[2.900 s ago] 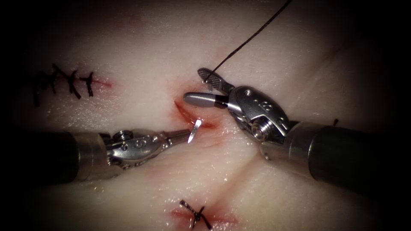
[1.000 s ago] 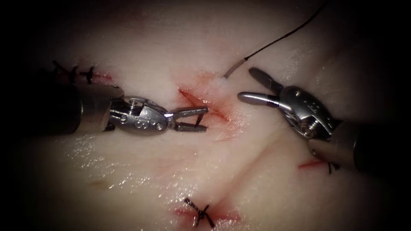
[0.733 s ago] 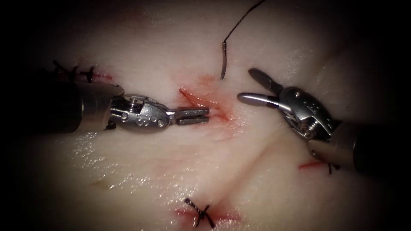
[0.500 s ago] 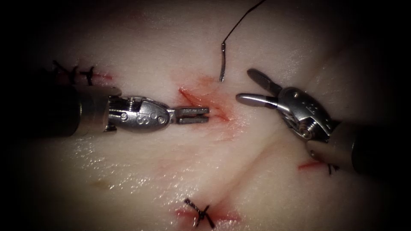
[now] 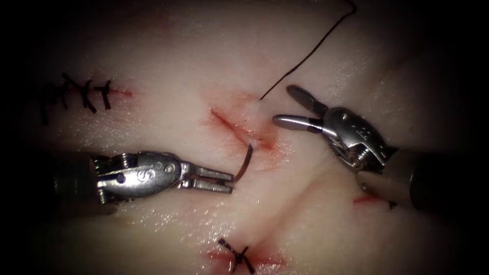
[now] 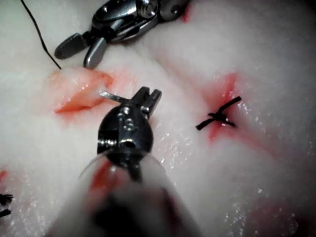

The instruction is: Wound Closure

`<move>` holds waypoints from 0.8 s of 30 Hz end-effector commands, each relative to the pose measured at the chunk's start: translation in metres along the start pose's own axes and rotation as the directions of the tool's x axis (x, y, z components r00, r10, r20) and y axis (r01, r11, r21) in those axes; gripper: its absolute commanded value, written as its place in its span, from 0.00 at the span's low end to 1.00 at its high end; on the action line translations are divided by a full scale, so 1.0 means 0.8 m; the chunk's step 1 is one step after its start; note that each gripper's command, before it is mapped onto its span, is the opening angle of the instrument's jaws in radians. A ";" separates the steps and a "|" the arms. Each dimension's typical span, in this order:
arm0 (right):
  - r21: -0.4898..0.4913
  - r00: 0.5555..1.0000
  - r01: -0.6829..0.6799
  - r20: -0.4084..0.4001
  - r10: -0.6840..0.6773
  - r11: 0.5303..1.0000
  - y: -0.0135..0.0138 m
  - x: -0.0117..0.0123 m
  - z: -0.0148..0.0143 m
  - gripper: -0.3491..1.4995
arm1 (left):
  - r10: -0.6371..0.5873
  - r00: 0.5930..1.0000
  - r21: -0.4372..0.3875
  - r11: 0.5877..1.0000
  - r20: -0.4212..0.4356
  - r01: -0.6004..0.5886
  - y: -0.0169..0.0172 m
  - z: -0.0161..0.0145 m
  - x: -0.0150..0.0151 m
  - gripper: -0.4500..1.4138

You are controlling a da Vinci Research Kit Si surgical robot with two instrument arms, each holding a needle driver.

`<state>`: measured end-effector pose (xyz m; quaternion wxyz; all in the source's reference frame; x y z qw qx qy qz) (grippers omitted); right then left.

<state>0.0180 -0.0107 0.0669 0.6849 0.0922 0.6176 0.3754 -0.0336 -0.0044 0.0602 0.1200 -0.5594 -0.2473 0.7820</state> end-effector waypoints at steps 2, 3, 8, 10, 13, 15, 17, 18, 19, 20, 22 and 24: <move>0.003 1.000 0.000 0.000 0.000 1.000 0.0000 -0.0006 0.0010 0.66 | -0.038 0.999 -0.016 0.999 -0.009 0.037 0.0004 0.0004 0.0006 0.00; 0.007 1.000 0.001 0.003 -0.001 1.000 0.0000 -0.0006 0.0010 0.66 | -0.049 0.999 -0.027 0.998 -0.013 0.049 0.0010 0.0000 0.0011 0.00; 0.013 1.000 -0.005 0.011 0.005 1.000 -0.0003 -0.0007 0.0009 0.66 | -0.070 0.997 -0.055 0.996 -0.023 0.069 0.0028 -0.0013 0.0029 0.00; 0.018 1.000 -0.010 0.016 0.010 1.000 -0.0005 -0.0008 0.0009 0.67 | -0.072 0.997 -0.053 0.996 -0.022 0.070 0.0036 -0.0018 0.0035 0.00; 0.030 1.000 -0.012 0.021 0.011 0.999 -0.0011 -0.0008 0.0006 0.68 | -0.074 0.997 -0.052 0.996 -0.018 0.073 0.0054 -0.0025 0.0044 0.00; 0.038 1.000 -0.014 0.021 0.014 0.999 -0.0016 -0.0007 0.0003 0.70 | -0.069 0.997 -0.049 0.996 -0.016 0.068 0.0063 -0.0029 0.0049 0.00; 0.043 1.000 -0.019 0.022 0.018 0.999 -0.0023 -0.0006 0.0000 0.73 | -0.043 0.999 -0.031 0.999 -0.014 0.042 0.0066 -0.0032 0.0053 0.00; 0.046 0.999 -0.022 0.024 0.021 0.999 -0.0029 -0.0004 -0.0003 0.73 | -0.021 0.999 -0.007 1.000 -0.030 0.020 0.0067 -0.0035 0.0057 0.00; 0.046 0.999 -0.026 0.028 0.024 0.999 -0.0034 -0.0002 -0.0005 0.73 | -0.005 0.999 0.013 1.000 -0.040 0.005 0.0066 -0.0038 0.0060 0.00; 0.046 0.999 -0.029 0.032 0.028 0.998 -0.0039 0.0001 -0.0007 0.74 | 0.017 0.999 0.034 0.999 -0.048 -0.015 0.0066 -0.0040 0.0062 0.00; 0.046 0.998 -0.040 0.040 0.038 0.998 -0.0053 0.0008 -0.0013 0.75 | 0.065 0.996 0.096 0.994 -0.055 -0.060 0.0061 -0.0046 0.0069 0.00; 0.048 0.997 -0.058 0.048 0.056 0.997 -0.0075 0.0023 -0.0023 0.78 | 0.142 0.988 0.180 0.975 -0.060 -0.129 0.0051 -0.0053 0.0079 0.00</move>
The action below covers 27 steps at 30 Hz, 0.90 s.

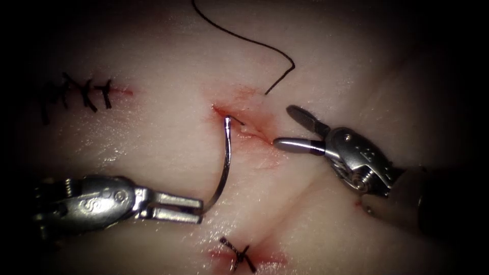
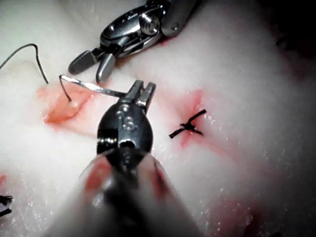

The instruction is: Wound Closure

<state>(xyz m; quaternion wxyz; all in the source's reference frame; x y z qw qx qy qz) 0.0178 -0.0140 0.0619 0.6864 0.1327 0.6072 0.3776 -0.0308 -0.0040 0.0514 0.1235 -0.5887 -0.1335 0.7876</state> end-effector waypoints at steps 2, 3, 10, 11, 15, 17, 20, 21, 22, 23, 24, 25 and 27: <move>0.007 1.000 0.006 0.009 -0.006 1.000 -0.0026 0.0012 0.0001 0.81 | 0.040 0.999 0.040 0.998 -0.014 -0.040 -0.0010 0.0007 0.0002 0.00; 0.006 1.000 0.011 0.012 -0.011 1.000 -0.0033 0.0018 -0.0002 0.82 | 0.070 0.997 0.070 0.995 -0.022 -0.068 -0.0016 0.0007 0.0005 0.00; 0.019 1.000 -0.010 -0.019 0.011 1.000 -0.0075 0.0081 -0.0013 0.84 | 0.222 0.975 0.210 0.954 -0.019 -0.213 -0.0035 0.0014 0.0032 0.00; 0.019 1.000 -0.020 -0.019 0.020 1.000 -0.0079 0.0091 -0.0013 0.83 | 0.246 0.969 0.221 0.946 -0.014 -0.237 -0.0036 0.0016 0.0037 0.00; 0.017 0.999 -0.043 -0.014 0.043 0.999 -0.0084 0.0114 -0.0013 0.81 | 0.311 0.950 0.240 0.922 0.010 -0.305 -0.0036 0.0022 0.0048 0.00; 0.018 0.999 -0.052 -0.005 0.052 0.998 -0.0085 0.0124 -0.0013 0.80 | 0.335 0.942 0.250 0.911 0.018 -0.329 -0.0035 0.0024 0.0051 0.00; 0.017 0.993 -0.118 0.000 0.118 0.993 -0.0083 0.0137 -0.0012 0.71 | 0.392 0.919 0.268 0.882 0.043 -0.389 -0.0033 0.0028 0.0057 0.00; 0.017 0.993 -0.121 0.001 0.121 0.993 -0.0082 0.0140 -0.0012 0.67 | 0.407 0.912 0.271 0.873 0.052 -0.405 -0.0031 0.0030 0.0057 0.00; 0.017 0.992 -0.123 0.002 0.123 0.992 -0.0082 0.0142 -0.0012 0.66 | 0.428 0.902 0.277 0.861 0.061 -0.427 -0.0028 0.0032 0.0056 0.00; 0.017 0.992 -0.125 0.003 0.125 0.992 -0.0083 0.0145 -0.0012 0.66 | 0.435 0.898 0.281 0.855 0.068 -0.436 -0.0024 0.0035 0.0054 0.00; 0.019 0.990 -0.141 0.010 0.141 0.990 -0.0085 0.0149 -0.0013 0.67 | 0.450 0.890 0.281 0.846 0.077 -0.453 -0.0019 0.0039 0.0048 0.00; 0.021 0.985 -0.174 0.020 0.173 0.985 -0.0087 0.0152 -0.0013 0.67 | 0.459 0.883 0.286 0.837 0.094 -0.466 -0.0014 0.0046 0.0040 0.00; 0.023 0.977 -0.211 0.038 0.210 0.977 -0.0089 0.0155 -0.0014 0.69 | 0.467 0.877 0.291 0.828 0.113 -0.479 -0.0011 0.0053 0.0030 0.00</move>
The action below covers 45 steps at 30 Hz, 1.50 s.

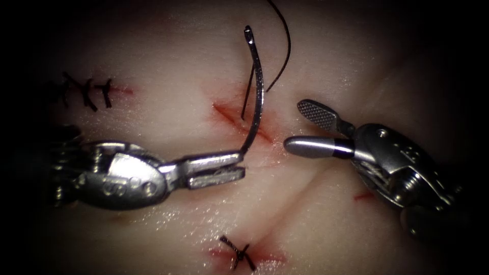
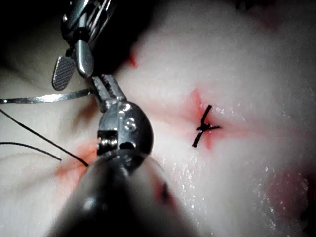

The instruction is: Wound Closure

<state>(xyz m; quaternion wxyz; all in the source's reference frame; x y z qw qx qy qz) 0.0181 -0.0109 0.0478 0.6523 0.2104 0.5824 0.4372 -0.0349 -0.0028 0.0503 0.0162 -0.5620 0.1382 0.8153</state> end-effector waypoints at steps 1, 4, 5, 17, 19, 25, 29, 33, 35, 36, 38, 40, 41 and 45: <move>0.006 0.999 -0.053 0.012 0.053 0.999 -0.0004 0.0002 0.0012 0.73 | 0.019 1.000 0.006 1.000 0.014 -0.019 0.0007 0.0014 -0.0008 0.00; 0.008 0.994 -0.110 0.015 0.110 0.994 -0.0008 0.0006 0.0012 0.74 | 0.055 0.997 0.020 0.998 0.054 -0.056 0.0014 0.0021 -0.0017 0.00; 0.007 0.992 -0.124 0.018 0.124 0.992 -0.0009 0.0007 0.0012 0.74 | 0.068 0.995 0.024 0.997 0.070 -0.069 0.0016 0.0023 -0.0019 0.00; -0.031 0.975 -0.197 0.093 0.200 0.980 -0.0020 0.0020 0.0042 0.55 | 0.187 0.966 0.029 0.980 0.178 -0.195 0.0043 0.0037 -0.0030 0.00; -0.043 0.974 -0.199 0.101 0.202 0.979 -0.0020 0.0020 0.0054 0.49 | 0.200 0.962 0.028 0.978 0.187 -0.208 0.0047 0.0037 -0.0030 0.00; -0.065 0.975 -0.175 0.131 0.182 0.982 -0.0018 0.0018 0.0076 0.42 | 0.208 0.961 0.027 0.976 0.185 -0.217 0.0051 0.0037 -0.0030 0.00; -0.071 0.973 -0.173 0.143 0.182 0.982 -0.0020 0.0016 0.0083 0.39 | 0.216 0.959 0.026 0.974 0.185 -0.225 0.0055 0.0038 -0.0030 0.00; -0.074 0.972 -0.168 0.154 0.177 0.983 -0.0021 0.0015 0.0086 0.33 | 0.224 0.957 0.016 0.973 0.184 -0.231 0.0057 0.0040 -0.0030 0.00; -0.074 0.973 -0.162 0.157 0.172 0.984 -0.0020 0.0016 0.0086 0.33 | 0.225 0.957 0.016 0.973 0.184 -0.231 0.0057 0.0040 -0.0030 0.00; -0.075 0.972 -0.162 0.160 0.172 0.984 -0.0019 0.0016 0.0086 0.34 | 0.225 0.957 0.016 0.973 0.183 -0.231 0.0057 0.0040 -0.0030 0.00; -0.073 0.971 -0.155 0.170 0.166 0.985 -0.0017 0.0015 0.0085 0.44 | 0.225 0.957 0.016 0.973 0.183 -0.231 0.0057 0.0039 -0.0030 0.00; -0.071 0.972 -0.149 0.175 0.159 0.986 -0.0016 0.0015 0.0082 0.53 | 0.225 0.957 0.016 0.973 0.183 -0.231 0.0057 0.0039 -0.0030 0.00; -0.069 0.972 -0.143 0.179 0.153 0.987 -0.0016 0.0015 0.0081 0.57 | 0.230 0.956 0.014 0.971 0.184 -0.237 0.0057 0.0039 -0.0030 0.00; -0.065 0.971 -0.125 0.196 0.135 0.990 -0.0017 0.0014 0.0079 0.69 | 0.230 0.956 0.014 0.971 0.184 -0.237 0.0057 0.0039 -0.0030 0.00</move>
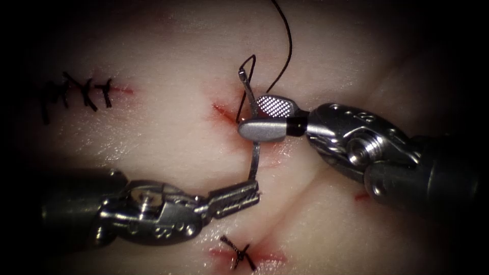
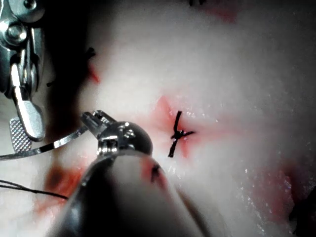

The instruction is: Wound Closure

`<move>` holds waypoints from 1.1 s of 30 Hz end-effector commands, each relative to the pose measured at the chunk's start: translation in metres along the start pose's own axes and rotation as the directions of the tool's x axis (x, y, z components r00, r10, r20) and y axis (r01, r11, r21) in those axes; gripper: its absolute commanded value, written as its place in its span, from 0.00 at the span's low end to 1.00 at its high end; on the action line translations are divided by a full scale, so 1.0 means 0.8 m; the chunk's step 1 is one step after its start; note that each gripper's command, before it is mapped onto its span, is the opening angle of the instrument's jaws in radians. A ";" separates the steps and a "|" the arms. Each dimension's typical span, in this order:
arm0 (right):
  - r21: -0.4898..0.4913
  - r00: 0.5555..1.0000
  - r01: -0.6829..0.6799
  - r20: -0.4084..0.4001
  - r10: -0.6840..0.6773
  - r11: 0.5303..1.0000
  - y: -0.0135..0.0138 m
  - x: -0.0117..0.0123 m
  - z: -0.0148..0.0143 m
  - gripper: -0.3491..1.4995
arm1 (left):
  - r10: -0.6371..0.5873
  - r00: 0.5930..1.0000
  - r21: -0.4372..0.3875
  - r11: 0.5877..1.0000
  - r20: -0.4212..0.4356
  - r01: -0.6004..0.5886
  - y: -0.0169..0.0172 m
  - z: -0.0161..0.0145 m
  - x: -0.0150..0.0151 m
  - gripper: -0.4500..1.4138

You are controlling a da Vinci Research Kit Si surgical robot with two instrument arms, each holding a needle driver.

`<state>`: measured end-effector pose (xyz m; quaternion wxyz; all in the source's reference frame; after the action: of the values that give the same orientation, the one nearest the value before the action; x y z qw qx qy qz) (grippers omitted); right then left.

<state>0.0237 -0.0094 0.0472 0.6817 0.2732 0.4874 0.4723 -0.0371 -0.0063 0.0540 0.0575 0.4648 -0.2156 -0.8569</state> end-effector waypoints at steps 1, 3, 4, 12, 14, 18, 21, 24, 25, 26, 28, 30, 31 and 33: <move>0.002 1.000 0.003 0.009 -0.003 1.000 0.0001 0.0000 0.0010 0.71 | 0.001 1.000 0.001 1.000 -0.001 -0.001 0.0001 0.0009 0.0000 0.00; 0.002 1.000 0.010 0.020 -0.010 1.000 0.0001 -0.0001 0.0010 0.75 | 0.007 1.000 -0.002 1.000 0.000 -0.007 0.0001 0.0008 0.0000 0.00; 0.001 1.000 0.016 0.020 -0.016 1.000 0.0001 -0.0001 0.0011 0.76 | 0.013 1.000 -0.002 1.000 0.000 -0.013 0.0002 0.0008 0.0000 0.00; -0.005 0.998 0.020 0.053 -0.019 1.000 0.0005 0.0002 0.0017 0.74 | 0.060 0.998 -0.011 0.998 0.006 -0.060 0.0003 0.0007 0.0004 0.00; -0.006 0.998 0.019 0.056 -0.019 1.000 0.0008 0.0003 0.0019 0.71 | 0.066 0.998 -0.012 0.998 0.007 -0.066 0.0003 0.0007 0.0004 0.00; -0.009 0.998 0.023 0.066 -0.022 1.000 0.0015 0.0003 0.0022 0.67 | 0.071 0.997 -0.011 0.997 0.009 -0.071 0.0003 0.0009 0.0005 0.00; -0.010 0.997 0.027 0.076 -0.026 1.000 0.0016 -0.0002 0.0024 0.64 | 0.077 0.997 -0.013 0.997 0.011 -0.077 0.0002 0.0010 0.0005 0.00; -0.011 0.997 0.027 0.078 -0.026 1.000 0.0015 -0.0002 0.0026 0.62 | 0.083 0.996 -0.016 0.996 0.012 -0.083 0.0002 0.0011 0.0005 0.00; -0.012 0.997 0.026 0.077 -0.025 1.000 0.0014 -0.0002 0.0026 0.60 | 0.083 0.996 -0.016 0.996 0.013 -0.083 0.0003 0.0011 0.0006 0.00; -0.013 0.997 0.026 0.077 -0.025 1.000 0.0014 -0.0001 0.0027 0.59 | 0.090 0.996 -0.019 0.996 0.013 -0.089 0.0003 0.0011 0.0006 0.00; -0.015 0.997 0.025 0.079 -0.024 1.000 0.0014 0.0000 0.0029 0.59 | 0.090 0.996 -0.019 0.996 0.013 -0.089 0.0003 0.0012 0.0006 0.00; -0.017 0.997 0.024 0.077 -0.023 1.000 0.0013 0.0000 0.0032 0.59 | 0.090 0.996 -0.019 0.996 0.014 -0.090 0.0004 0.0011 0.0006 0.00; -0.018 0.996 0.029 0.080 -0.028 0.999 0.0013 0.0001 0.0033 0.59 | 0.091 0.996 -0.022 0.996 0.014 -0.090 0.0004 0.0011 0.0006 0.00; -0.020 0.997 0.028 0.079 -0.027 0.999 0.0013 0.0001 0.0035 0.58 | 0.096 0.995 -0.022 0.995 0.014 -0.096 0.0004 0.0011 0.0006 0.00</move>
<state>0.0251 -0.0089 0.0487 0.7099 0.2773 0.4573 0.4582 -0.0375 -0.0065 0.0538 0.1018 0.4462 -0.2288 -0.8592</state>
